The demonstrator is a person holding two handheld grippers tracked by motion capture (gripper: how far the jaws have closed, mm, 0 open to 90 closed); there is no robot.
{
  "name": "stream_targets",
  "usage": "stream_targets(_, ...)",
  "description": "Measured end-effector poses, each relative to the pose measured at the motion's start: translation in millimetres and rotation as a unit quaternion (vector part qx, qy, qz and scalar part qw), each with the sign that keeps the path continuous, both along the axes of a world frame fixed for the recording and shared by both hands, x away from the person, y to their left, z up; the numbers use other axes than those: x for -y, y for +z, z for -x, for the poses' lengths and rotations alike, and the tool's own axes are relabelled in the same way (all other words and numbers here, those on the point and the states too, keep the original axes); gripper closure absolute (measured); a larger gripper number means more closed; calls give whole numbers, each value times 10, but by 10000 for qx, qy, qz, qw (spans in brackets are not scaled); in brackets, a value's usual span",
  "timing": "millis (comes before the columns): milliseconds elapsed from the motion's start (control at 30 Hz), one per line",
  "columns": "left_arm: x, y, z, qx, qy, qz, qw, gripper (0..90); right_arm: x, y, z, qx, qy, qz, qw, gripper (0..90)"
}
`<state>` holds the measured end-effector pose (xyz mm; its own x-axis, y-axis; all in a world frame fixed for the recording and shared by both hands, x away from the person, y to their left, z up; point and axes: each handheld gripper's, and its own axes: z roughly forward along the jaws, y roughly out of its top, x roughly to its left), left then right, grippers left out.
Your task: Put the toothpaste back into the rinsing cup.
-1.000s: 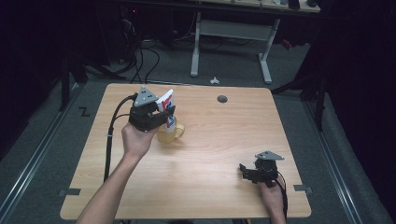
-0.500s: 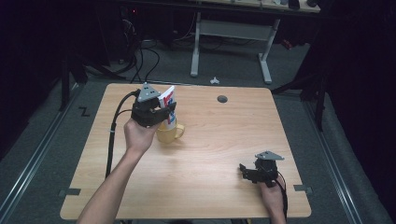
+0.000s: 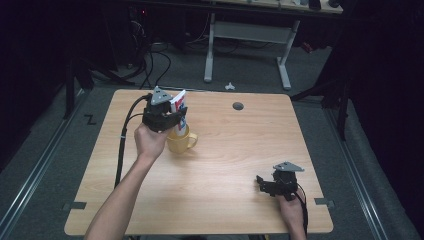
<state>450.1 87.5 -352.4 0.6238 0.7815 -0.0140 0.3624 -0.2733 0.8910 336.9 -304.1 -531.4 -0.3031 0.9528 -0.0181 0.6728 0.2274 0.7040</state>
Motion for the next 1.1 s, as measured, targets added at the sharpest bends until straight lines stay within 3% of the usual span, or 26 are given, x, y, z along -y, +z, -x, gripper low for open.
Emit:
stream_targets(200, -1, -64, -60, -46, 66, -50, 10000, 685, 1, 0, 0, 2, 4, 1, 10000, 145)
stream_targets(600, -20, -224, -188, -152, 255, 89, 9995, 684, 1, 0, 0, 3, 4, 1, 10000, 145)
stream_targets(900, -7, -309, -226, -207, 290, 11, 9994, 684, 1, 0, 0, 4, 8, 3, 10000, 145)
stream_targets(1100, -24, -393, -249, -314, 343, 129, 9988, 684, 1, 0, 0, 2, 3, 1, 10000, 145)
